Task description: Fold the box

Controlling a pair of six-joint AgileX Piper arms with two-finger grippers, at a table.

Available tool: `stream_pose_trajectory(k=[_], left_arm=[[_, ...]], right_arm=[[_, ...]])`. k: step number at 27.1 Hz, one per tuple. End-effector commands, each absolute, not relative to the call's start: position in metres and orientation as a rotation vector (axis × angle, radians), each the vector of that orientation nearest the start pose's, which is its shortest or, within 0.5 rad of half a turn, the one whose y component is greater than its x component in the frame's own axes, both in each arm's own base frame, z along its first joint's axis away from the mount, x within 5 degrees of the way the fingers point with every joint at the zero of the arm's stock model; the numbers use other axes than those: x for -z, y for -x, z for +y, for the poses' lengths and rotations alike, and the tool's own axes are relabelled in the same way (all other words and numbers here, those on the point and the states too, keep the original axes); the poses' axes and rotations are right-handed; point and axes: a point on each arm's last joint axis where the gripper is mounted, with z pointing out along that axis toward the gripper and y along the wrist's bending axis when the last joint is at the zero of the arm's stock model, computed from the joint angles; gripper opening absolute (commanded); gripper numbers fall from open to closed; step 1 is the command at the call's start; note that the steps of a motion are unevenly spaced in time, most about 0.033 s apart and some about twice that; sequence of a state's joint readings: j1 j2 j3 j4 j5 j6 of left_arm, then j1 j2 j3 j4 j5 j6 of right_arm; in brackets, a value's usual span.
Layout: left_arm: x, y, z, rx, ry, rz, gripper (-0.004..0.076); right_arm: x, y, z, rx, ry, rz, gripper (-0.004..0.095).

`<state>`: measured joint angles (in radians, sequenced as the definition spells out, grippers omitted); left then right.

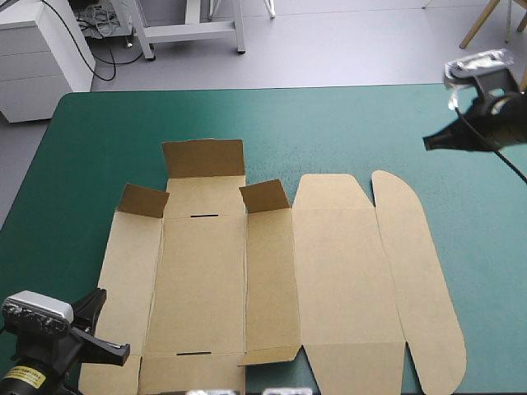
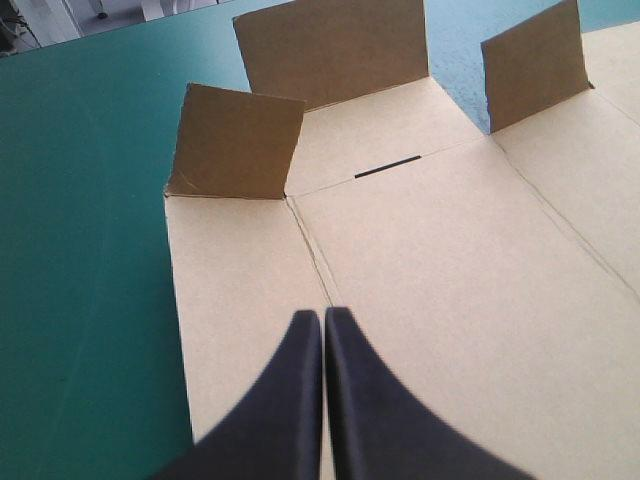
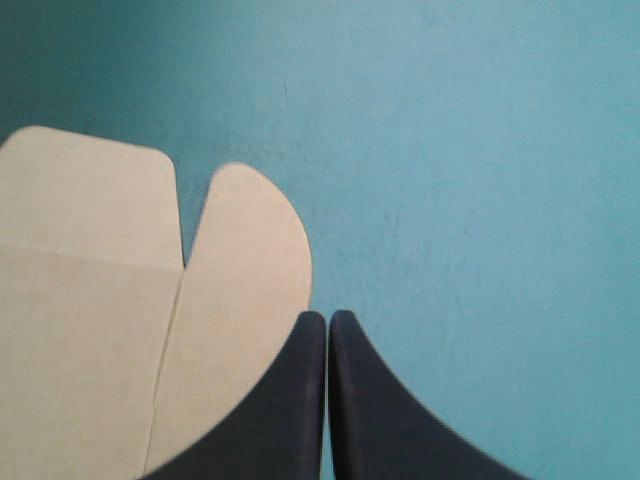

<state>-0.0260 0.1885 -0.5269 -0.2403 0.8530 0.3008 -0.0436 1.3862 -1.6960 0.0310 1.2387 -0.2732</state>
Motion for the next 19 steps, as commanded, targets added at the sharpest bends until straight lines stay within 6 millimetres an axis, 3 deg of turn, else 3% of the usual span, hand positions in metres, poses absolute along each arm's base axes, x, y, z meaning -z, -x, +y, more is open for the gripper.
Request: stream_pose_trajectory(k=[1,5,11,16,19], left_arm=[[-0.314,-0.032,-0.017,0.112,-0.260,1.906,-0.0010],[-0.311,-0.031,-0.018,0.117,-0.269,1.939,-0.0010],[-0.310,-0.030,-0.018,0.121,-0.269,1.957,-0.0010],[-0.307,-0.029,-0.019,0.161,-0.235,1.998,-0.0010],[-0.301,-0.028,-0.020,0.188,-0.234,2.076,-0.0010]], right_arm=[[-0.457,-0.221,-0.025,0.136,0.140,2.363,-0.0019],[-0.427,-0.169,-0.031,0.155,0.052,2.409,-0.0019],[-0.384,-0.108,-0.018,0.129,0.014,2.395,-0.0019],[-0.352,-0.083,-0.010,0.088,0.007,2.353,-0.0019],[-0.344,-0.084,-0.005,0.011,0.000,2.350,-0.0019]])
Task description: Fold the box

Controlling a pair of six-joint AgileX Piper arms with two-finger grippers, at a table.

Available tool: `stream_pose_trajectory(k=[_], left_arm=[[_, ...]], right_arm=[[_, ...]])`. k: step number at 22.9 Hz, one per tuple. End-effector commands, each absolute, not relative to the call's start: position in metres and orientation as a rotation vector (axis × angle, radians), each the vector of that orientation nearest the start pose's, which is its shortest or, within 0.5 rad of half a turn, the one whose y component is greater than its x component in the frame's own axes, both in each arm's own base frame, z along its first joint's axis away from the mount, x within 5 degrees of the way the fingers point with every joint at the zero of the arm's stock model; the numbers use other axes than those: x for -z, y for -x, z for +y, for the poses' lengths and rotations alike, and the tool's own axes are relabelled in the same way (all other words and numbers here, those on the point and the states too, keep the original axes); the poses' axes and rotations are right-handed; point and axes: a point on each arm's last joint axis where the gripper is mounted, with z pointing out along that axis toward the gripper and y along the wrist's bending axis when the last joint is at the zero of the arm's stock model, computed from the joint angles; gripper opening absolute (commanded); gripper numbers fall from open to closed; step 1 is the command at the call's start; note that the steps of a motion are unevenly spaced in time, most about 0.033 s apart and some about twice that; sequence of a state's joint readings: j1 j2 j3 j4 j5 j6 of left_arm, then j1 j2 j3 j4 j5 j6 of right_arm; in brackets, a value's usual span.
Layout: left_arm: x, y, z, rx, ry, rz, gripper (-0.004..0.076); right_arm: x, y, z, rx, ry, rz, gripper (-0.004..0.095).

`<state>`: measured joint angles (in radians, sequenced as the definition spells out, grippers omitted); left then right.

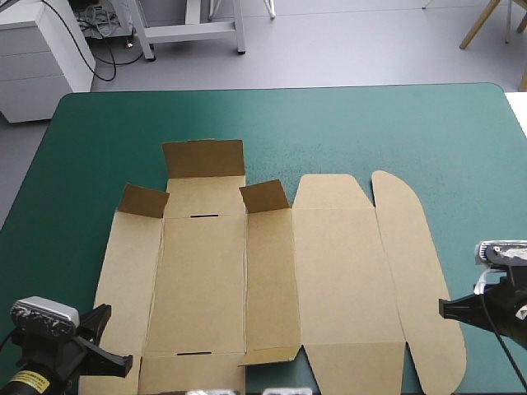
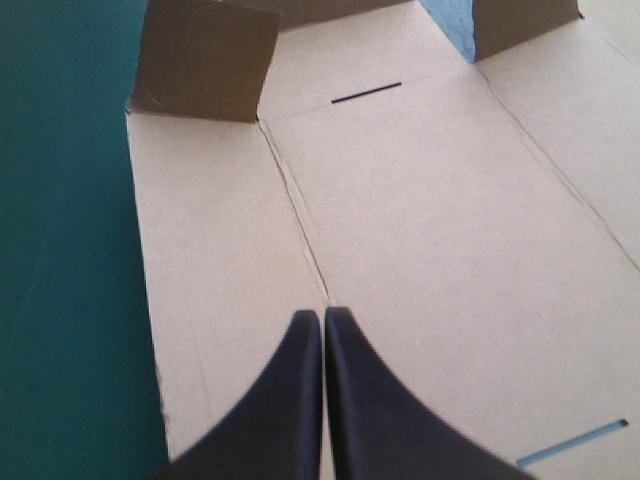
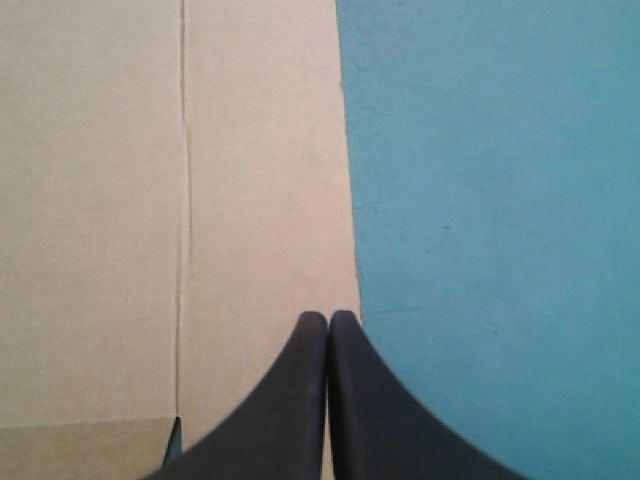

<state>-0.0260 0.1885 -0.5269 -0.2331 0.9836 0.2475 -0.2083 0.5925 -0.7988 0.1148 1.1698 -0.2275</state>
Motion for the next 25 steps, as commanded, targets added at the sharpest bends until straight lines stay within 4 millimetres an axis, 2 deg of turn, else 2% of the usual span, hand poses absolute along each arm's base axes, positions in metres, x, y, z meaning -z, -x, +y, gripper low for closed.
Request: stream_pose_trajectory(k=[1,5,6,8,11,13,16,19,23,25], left_arm=[[-0.300,-0.029,-0.020,0.208,-0.213,2.111,-0.0010],[-0.303,-0.033,-0.022,0.246,-0.202,2.166,-0.0010],[-0.303,-0.038,-0.023,0.283,-0.194,2.299,-0.0010],[-0.308,-0.055,-0.024,0.304,-0.191,2.436,-0.0010],[-0.332,-0.088,-0.031,0.412,-0.184,2.481,-0.0010],[-0.342,-0.102,-0.032,0.412,-0.206,2.477,-0.0010],[-0.354,-0.138,-0.030,0.374,-0.189,2.496,-0.0010],[-0.356,-0.163,-0.029,0.347,-0.190,2.560,-0.0010],[-0.367,-0.190,-0.018,0.305,-0.113,2.593,-0.0010],[-0.374,-0.206,0.002,0.301,0.019,2.606,-0.0010]], right_arm=[[-0.342,-0.085,-0.002,-0.032,-0.008,2.352,-0.0019],[-0.343,-0.086,0.002,-0.109,-0.015,2.338,-0.0019],[-0.344,-0.086,0.004,-0.135,-0.017,2.330,-0.0019],[-0.345,-0.087,0.005,-0.142,-0.010,2.309,-0.0019],[-0.346,-0.087,0.005,-0.155,-0.011,2.304,-0.0019],[-0.346,-0.087,0.005,-0.155,-0.010,2.304,-0.0019],[-0.346,-0.087,0.006,-0.153,0.010,2.305,-0.0019],[-0.346,-0.087,0.010,-0.166,0.076,2.305,-0.0019],[-0.346,-0.087,0.012,-0.175,0.109,2.307,-0.0019],[-0.345,-0.087,0.012,-0.168,0.114,2.308,-0.0019]])
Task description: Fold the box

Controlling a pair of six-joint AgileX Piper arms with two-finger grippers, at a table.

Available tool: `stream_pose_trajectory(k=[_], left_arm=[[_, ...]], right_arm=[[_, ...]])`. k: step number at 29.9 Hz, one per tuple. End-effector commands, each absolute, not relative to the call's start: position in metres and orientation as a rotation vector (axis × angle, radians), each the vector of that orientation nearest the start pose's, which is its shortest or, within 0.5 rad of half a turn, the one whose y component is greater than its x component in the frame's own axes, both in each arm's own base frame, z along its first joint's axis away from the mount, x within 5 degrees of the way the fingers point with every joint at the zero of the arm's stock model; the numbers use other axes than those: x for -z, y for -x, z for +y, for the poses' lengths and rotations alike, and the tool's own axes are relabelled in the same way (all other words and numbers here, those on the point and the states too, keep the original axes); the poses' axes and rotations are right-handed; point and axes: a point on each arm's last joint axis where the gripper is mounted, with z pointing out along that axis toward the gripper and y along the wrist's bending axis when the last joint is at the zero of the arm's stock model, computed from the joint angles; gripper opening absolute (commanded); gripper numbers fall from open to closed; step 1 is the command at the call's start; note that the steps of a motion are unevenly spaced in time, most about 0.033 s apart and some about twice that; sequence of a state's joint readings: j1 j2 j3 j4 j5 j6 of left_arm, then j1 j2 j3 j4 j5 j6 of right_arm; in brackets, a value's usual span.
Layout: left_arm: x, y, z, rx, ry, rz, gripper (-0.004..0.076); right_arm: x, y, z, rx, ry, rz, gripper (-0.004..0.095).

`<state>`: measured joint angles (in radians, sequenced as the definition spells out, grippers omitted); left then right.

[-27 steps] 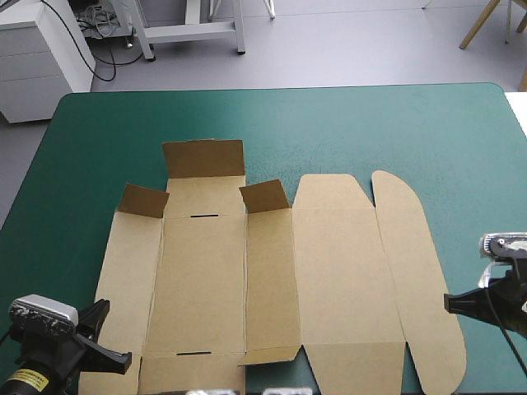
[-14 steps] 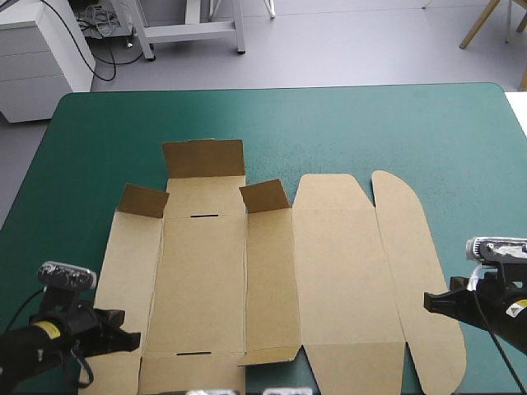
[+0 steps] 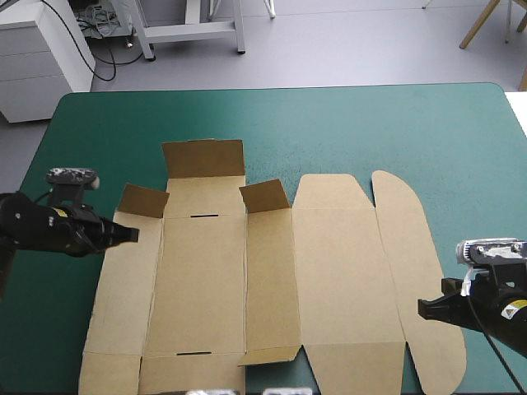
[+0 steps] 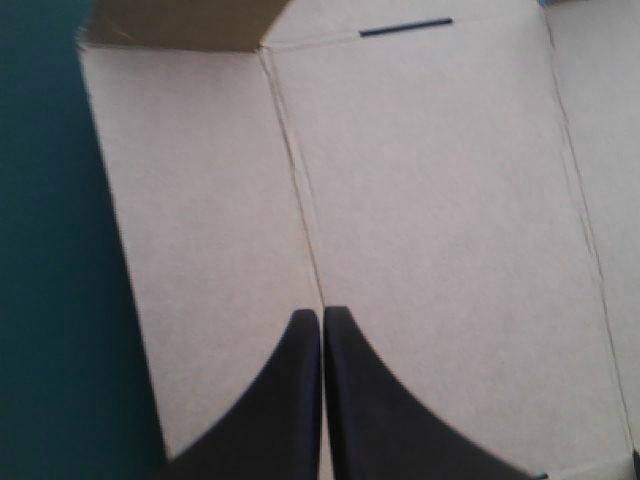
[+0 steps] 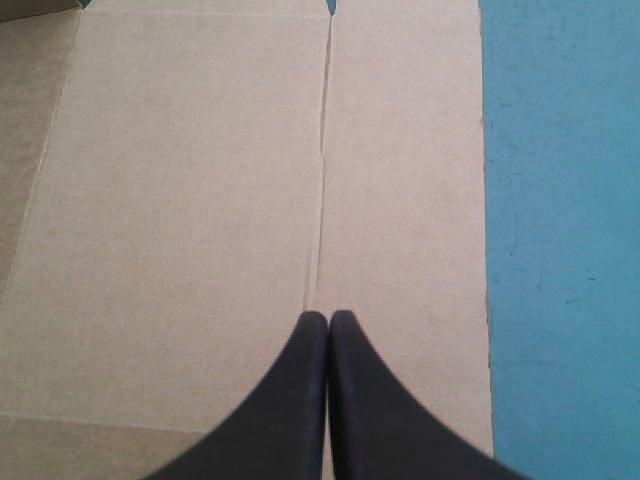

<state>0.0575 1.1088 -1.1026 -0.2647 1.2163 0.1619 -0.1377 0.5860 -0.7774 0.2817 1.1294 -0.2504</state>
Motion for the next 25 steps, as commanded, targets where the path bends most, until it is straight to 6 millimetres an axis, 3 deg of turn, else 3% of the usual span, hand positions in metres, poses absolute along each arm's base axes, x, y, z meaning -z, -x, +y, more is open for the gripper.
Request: stream_pose_trajectory(k=[1,8,12,20,25], left_arm=[[-0.376,-0.209,0.011,0.306,0.074,2.608,-0.0010],[-0.368,-0.194,0.074,0.243,0.444,2.623,-0.0010],[-0.359,-0.183,0.094,0.245,0.560,2.605,-0.0010],[-0.308,-0.167,0.091,0.310,0.410,2.765,-0.0010],[-0.300,-0.165,0.090,0.318,0.365,2.794,-0.0010]], right_arm=[[-0.345,-0.087,0.012,-0.169,0.116,2.308,-0.0019],[-0.345,-0.087,0.012,-0.169,0.116,2.308,-0.0019],[-0.345,-0.086,0.013,-0.161,0.157,2.310,-0.0019],[-0.345,-0.086,0.014,-0.156,0.179,2.310,-0.0019],[-0.345,-0.086,0.014,-0.156,0.179,2.310,-0.0019]])
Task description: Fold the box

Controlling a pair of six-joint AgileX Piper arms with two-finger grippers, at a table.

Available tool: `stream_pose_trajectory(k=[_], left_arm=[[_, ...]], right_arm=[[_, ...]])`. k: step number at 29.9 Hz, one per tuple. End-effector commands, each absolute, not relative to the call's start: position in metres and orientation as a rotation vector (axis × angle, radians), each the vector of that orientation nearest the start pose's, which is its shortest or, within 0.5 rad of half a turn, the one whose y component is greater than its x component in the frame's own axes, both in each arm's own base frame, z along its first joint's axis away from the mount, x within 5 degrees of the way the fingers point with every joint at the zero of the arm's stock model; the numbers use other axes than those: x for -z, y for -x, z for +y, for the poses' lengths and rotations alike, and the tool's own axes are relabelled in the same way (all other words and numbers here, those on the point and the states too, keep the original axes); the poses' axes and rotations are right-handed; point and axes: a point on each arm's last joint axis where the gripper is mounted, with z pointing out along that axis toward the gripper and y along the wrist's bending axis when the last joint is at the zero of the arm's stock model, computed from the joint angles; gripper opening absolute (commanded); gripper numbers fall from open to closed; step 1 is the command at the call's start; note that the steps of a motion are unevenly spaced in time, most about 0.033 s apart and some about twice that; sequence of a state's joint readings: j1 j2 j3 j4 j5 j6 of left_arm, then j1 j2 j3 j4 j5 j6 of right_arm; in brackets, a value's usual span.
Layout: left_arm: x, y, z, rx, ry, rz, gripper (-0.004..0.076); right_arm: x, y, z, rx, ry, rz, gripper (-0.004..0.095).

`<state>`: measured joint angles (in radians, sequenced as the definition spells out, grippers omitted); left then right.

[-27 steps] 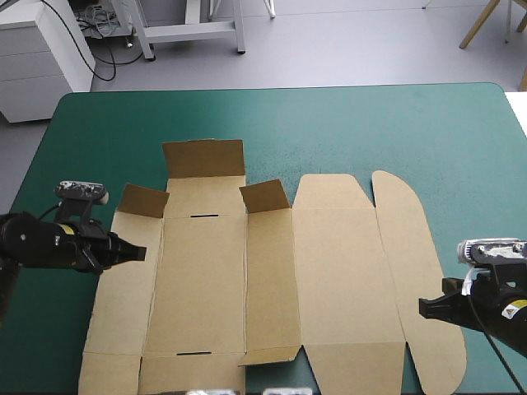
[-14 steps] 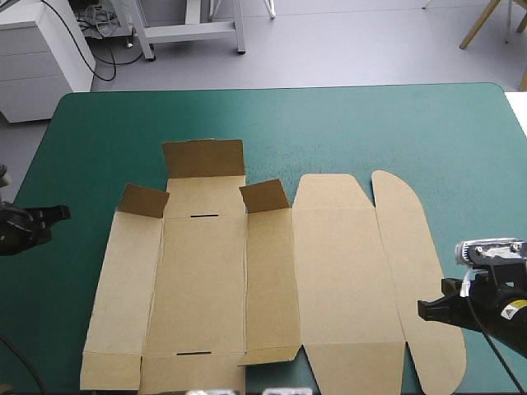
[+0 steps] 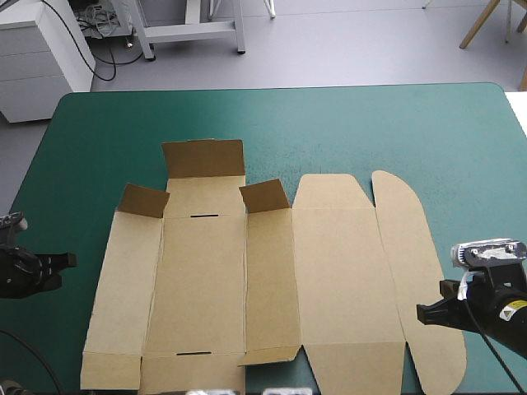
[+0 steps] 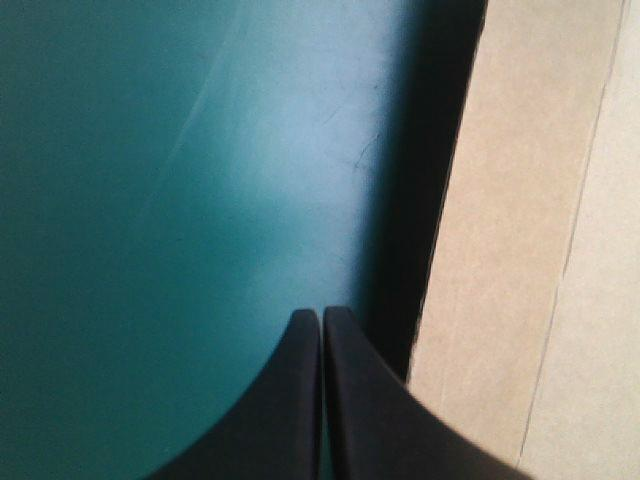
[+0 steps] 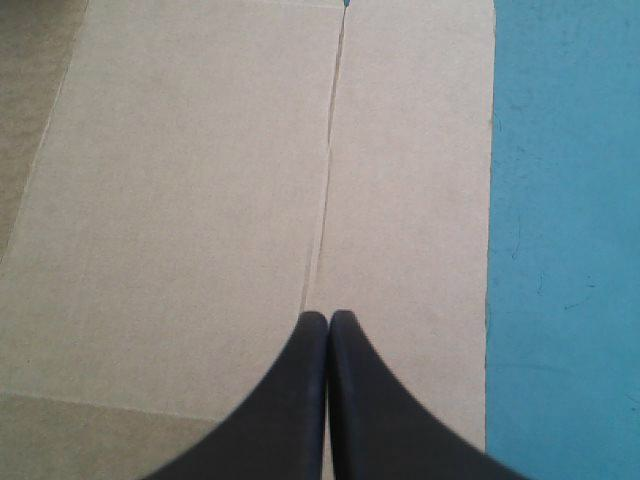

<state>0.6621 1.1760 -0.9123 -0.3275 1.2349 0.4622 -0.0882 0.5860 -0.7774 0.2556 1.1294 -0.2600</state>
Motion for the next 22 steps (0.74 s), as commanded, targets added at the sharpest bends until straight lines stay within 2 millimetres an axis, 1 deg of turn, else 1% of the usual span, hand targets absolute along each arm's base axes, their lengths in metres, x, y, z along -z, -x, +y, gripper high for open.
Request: stream_pose_trajectory(k=[1,4,6,7,9,10,11,13,14,16,19,22], left_arm=[[-0.300,-0.165,0.090,0.315,0.364,2.796,-0.0010],[-0.300,-0.164,0.091,0.307,0.369,2.801,-0.0003],[-0.299,-0.163,0.092,0.285,0.365,2.814,0.0046],[-0.299,-0.163,0.092,0.277,0.367,2.819,0.0101],[-0.299,-0.163,0.092,0.278,0.390,2.819,0.0244],[-0.299,-0.163,0.092,0.287,0.419,2.813,0.0358],[-0.298,-0.163,0.092,0.296,0.425,2.809,0.0453],[-0.299,-0.165,0.091,0.304,0.442,2.791,0.0592],[-0.298,-0.165,0.091,0.321,0.463,2.786,0.0643],[-0.296,-0.164,0.089,0.345,0.466,2.793,0.0683],[-0.292,-0.163,0.087,0.371,0.468,2.800,0.0682],[-0.282,-0.162,0.081,0.455,0.451,2.803,0.0680]], right_arm=[[-0.345,-0.086,0.014,-0.157,0.182,2.310,-0.0019],[-0.345,-0.086,0.015,-0.162,0.196,2.309,-0.0019],[-0.345,-0.086,0.015,-0.163,0.202,2.309,-0.0019],[-0.345,-0.086,0.015,-0.163,0.202,2.309,-0.0019],[-0.345,-0.086,0.015,-0.163,0.202,2.309,-0.0019],[-0.345,-0.086,0.015,-0.163,0.202,2.309,-0.0019],[-0.345,-0.086,0.015,-0.163,0.202,2.309,-0.0019],[-0.345,-0.086,0.015,-0.163,0.202,2.309,-0.0019],[-0.345,-0.086,0.015,-0.163,0.202,2.309,-0.0019],[-0.345,-0.086,0.015,-0.163,0.202,2.309,-0.0019],[-0.345,-0.086,0.015,-0.163,0.202,2.309,-0.0019],[-0.345,-0.086,0.015,-0.163,0.202,2.311,-0.0019]])
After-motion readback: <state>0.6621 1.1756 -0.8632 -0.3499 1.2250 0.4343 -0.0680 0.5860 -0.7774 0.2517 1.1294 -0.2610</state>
